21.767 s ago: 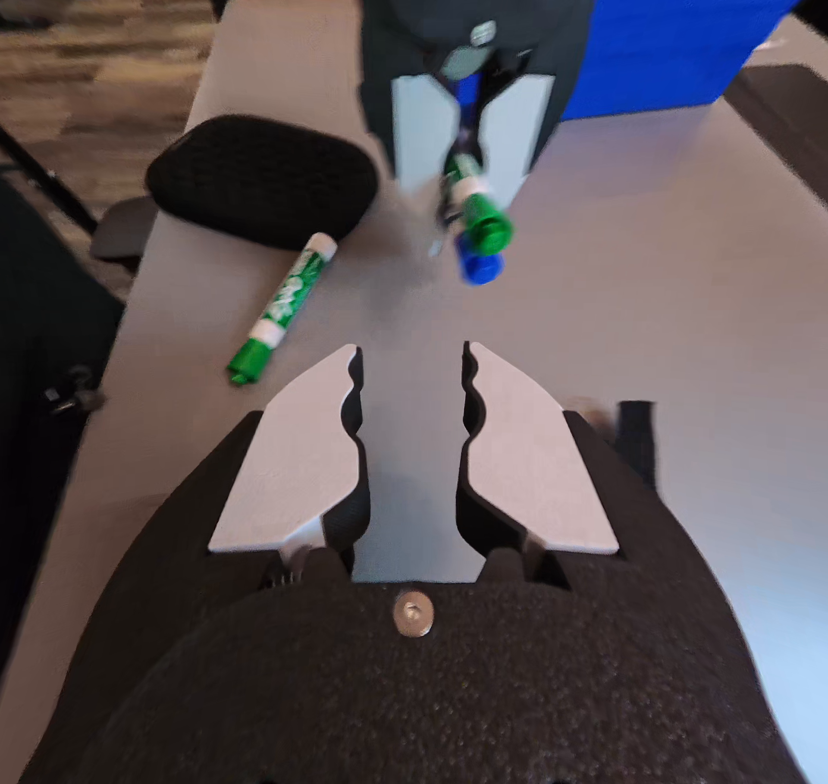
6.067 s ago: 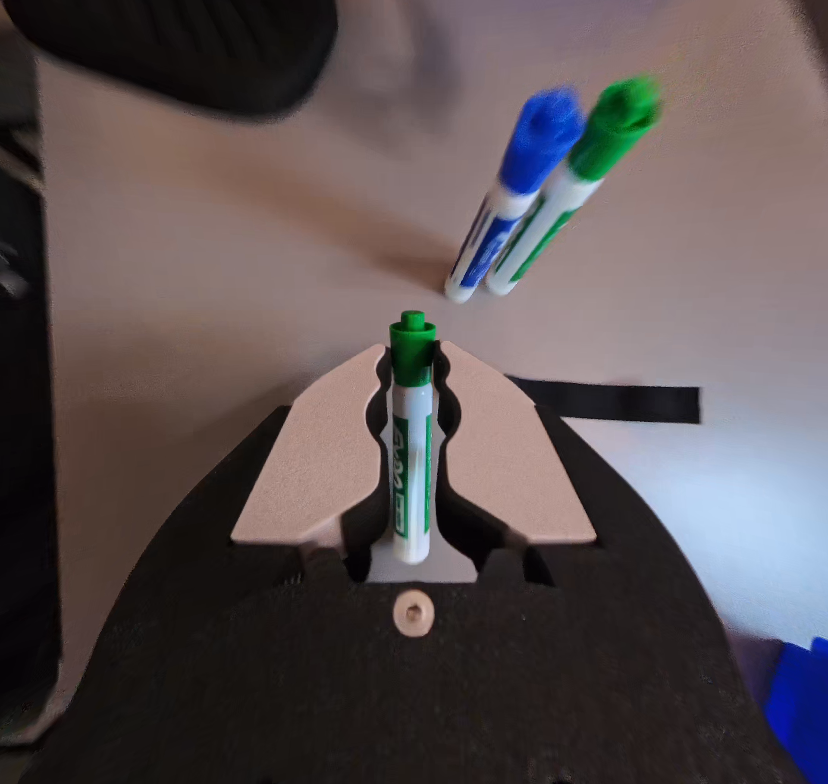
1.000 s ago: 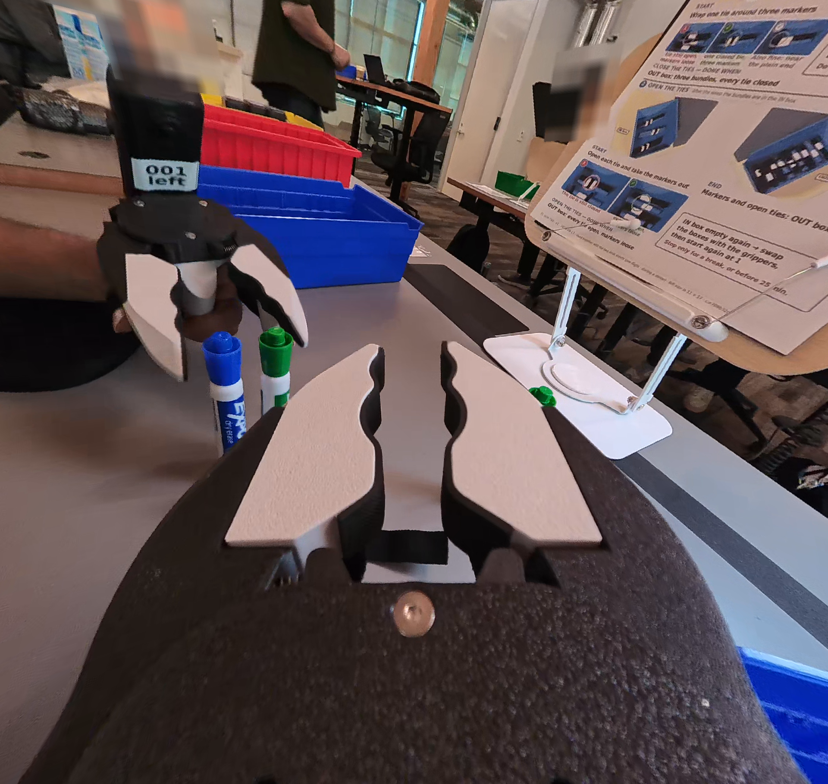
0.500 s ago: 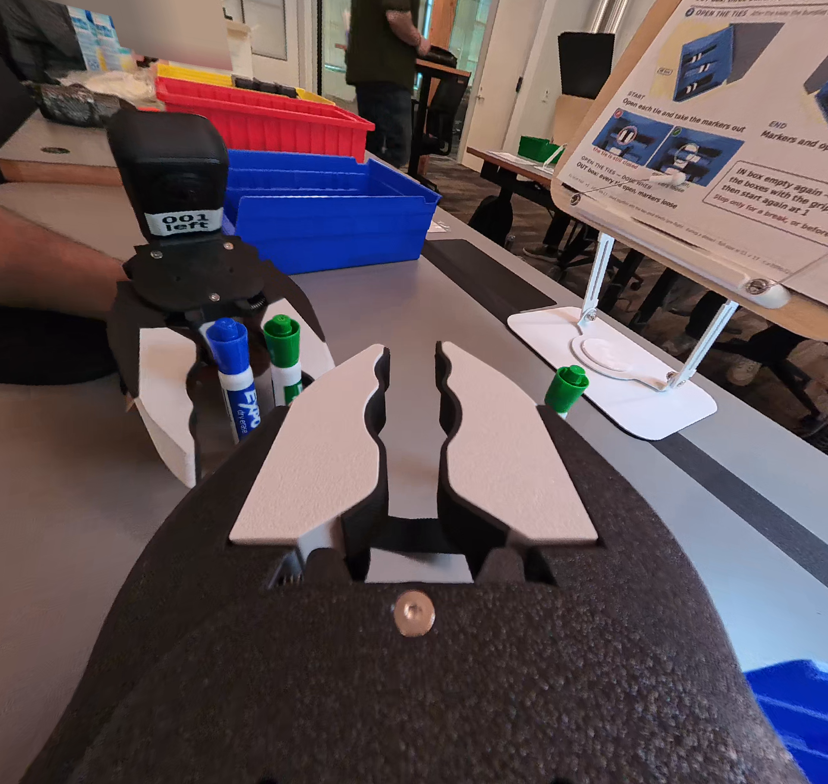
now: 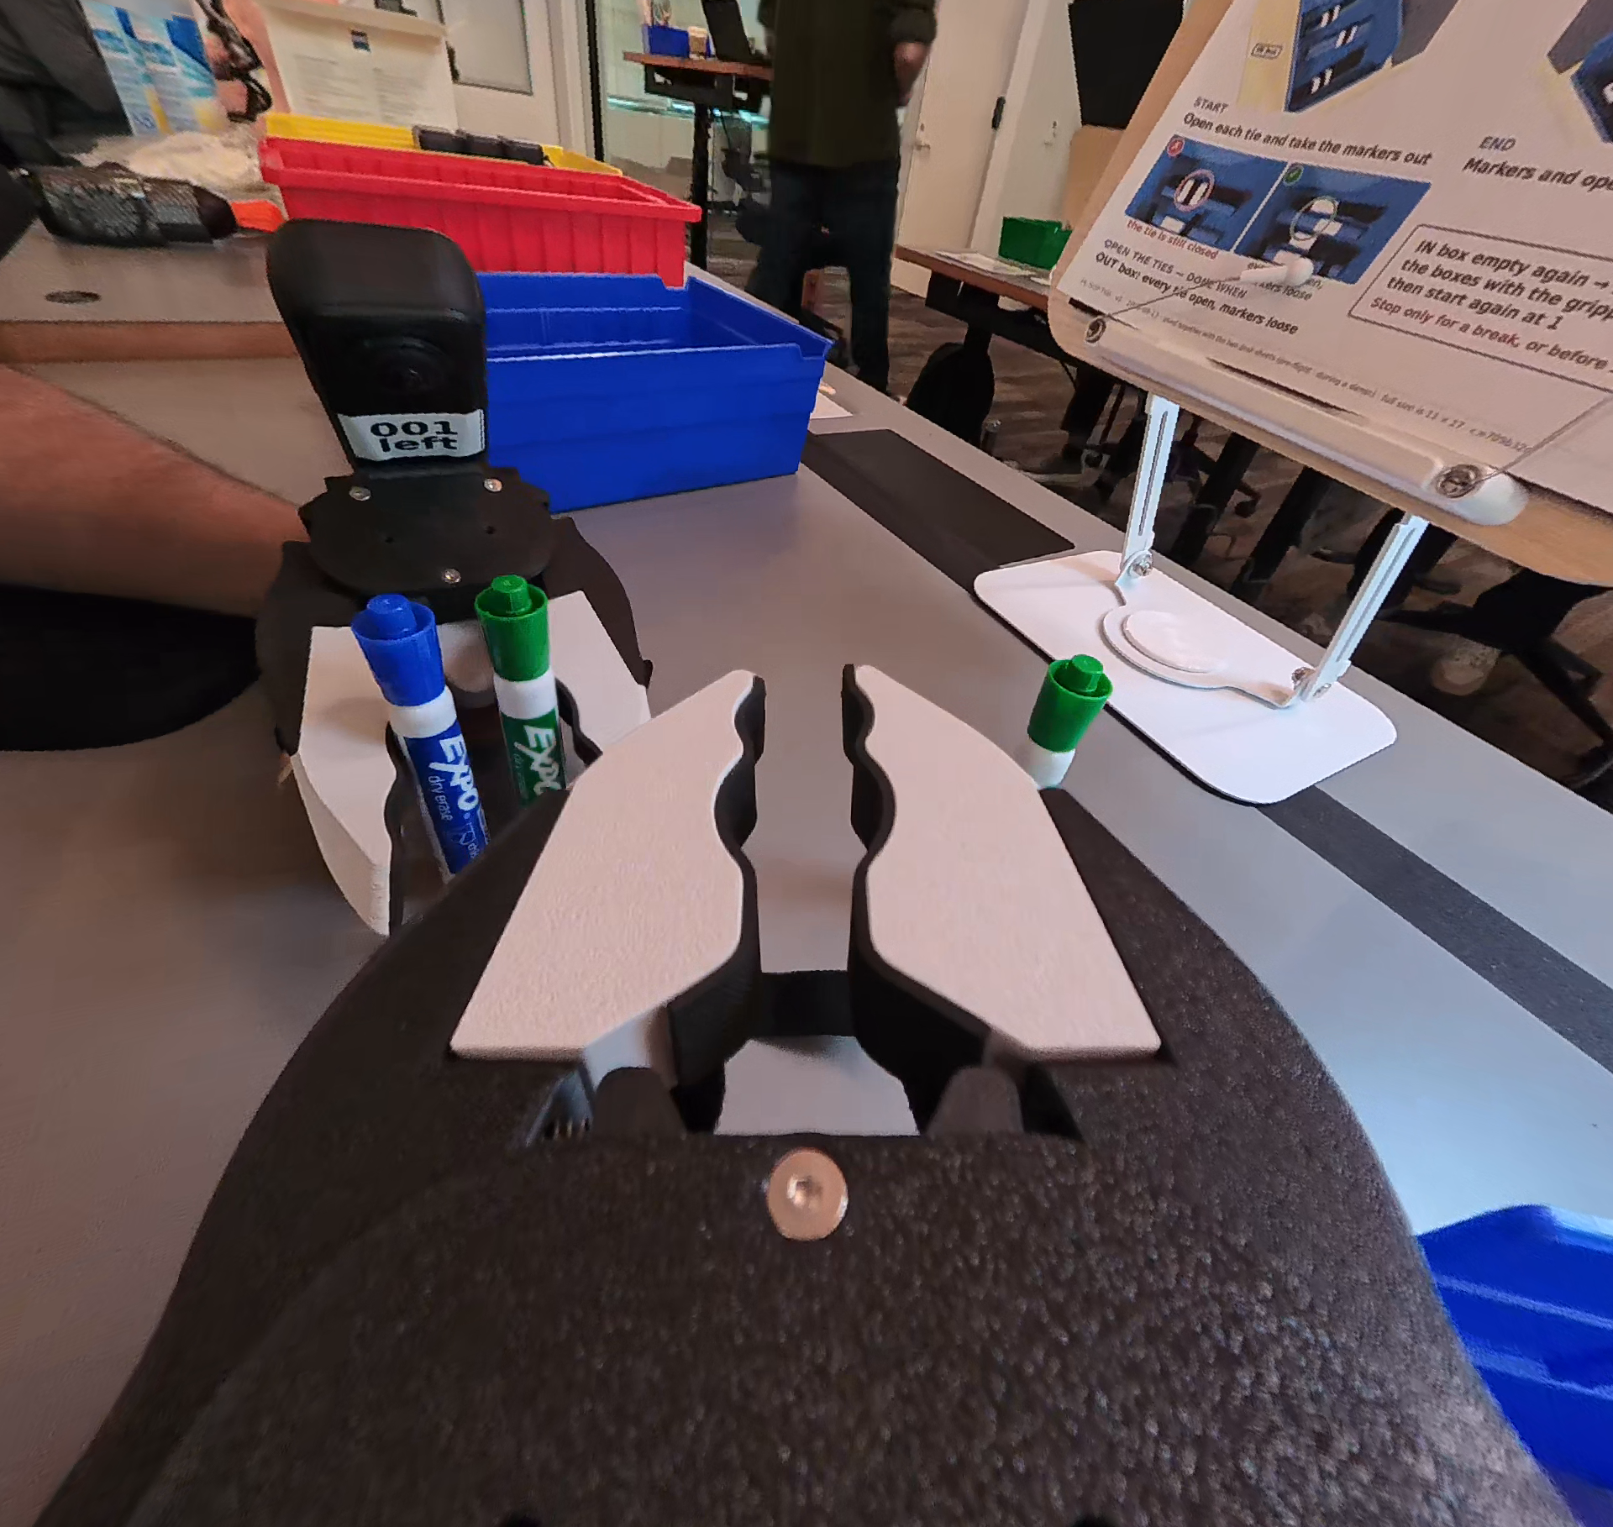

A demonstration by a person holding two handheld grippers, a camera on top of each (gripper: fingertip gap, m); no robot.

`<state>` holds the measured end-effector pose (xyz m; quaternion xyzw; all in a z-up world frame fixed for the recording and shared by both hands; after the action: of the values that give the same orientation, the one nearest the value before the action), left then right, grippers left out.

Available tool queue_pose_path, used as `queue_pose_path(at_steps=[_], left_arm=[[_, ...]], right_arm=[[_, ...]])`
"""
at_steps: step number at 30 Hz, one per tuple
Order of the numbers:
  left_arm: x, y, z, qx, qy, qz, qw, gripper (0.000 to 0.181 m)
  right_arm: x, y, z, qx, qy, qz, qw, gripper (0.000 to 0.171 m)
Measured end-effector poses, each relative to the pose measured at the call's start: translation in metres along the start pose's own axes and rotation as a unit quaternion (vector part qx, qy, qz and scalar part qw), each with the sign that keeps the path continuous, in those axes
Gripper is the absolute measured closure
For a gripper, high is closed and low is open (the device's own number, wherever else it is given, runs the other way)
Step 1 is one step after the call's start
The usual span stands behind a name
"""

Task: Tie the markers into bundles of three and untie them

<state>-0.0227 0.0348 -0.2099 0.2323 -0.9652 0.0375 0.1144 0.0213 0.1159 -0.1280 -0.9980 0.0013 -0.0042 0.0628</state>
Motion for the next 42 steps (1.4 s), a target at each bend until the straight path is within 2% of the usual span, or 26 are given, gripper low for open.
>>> queue_pose_path(at_steps=[14, 19, 23, 28, 34, 39, 42], left_arm=[[0.001, 0.001, -0.001, -0.007, -0.007, -0.008, 1.000, 0.133], [0.001, 0.002, -0.001, -0.011, -0.006, -0.017, 1.000, 0.136], [0.002, 0.002, -0.001, -0.011, -0.007, -0.019, 1.000, 0.137], [0.001, 0.002, -0.001, -0.006, -0.006, -0.015, 1.000, 0.137], [0.000, 0.000, -0.001, -0.004, -0.003, 0.011, 1.000, 0.124], [-0.003, 0.002, 0.001, -0.005, 0.008, 0.024, 1.000, 0.124], [-0.004, 0.002, 0.001, -0.007, 0.009, 0.028, 1.000, 0.131]], right_arm=[[-0.002, 0.001, 0.007, 0.008, 0.022, 0.000, 1.000, 0.156], [-0.002, 0.009, 0.004, 0.006, 0.025, -0.030, 0.999, 0.155], [-0.003, 0.024, 0.009, 0.000, 0.036, -0.085, 0.996, 0.154], [-0.005, 0.029, 0.010, 0.007, 0.039, -0.094, 0.995, 0.153], [-0.006, 0.029, 0.015, 0.004, 0.052, -0.097, 0.994, 0.154], [-0.006, 0.027, 0.018, 0.006, 0.059, -0.092, 0.994, 0.154], [-0.005, 0.024, 0.018, 0.004, 0.059, -0.089, 0.994, 0.155]])
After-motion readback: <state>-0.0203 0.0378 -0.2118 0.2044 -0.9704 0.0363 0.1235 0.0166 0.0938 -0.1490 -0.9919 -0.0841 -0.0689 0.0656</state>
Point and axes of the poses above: each gripper's, where its closed fingertips meet, x back along the fingers, z out of its underside, y = z × x across the jaws, the point moved 3 cm from there along x, back along the fingers, and after that the axes turned 8 degrees about -y, right-handed, at the moved point
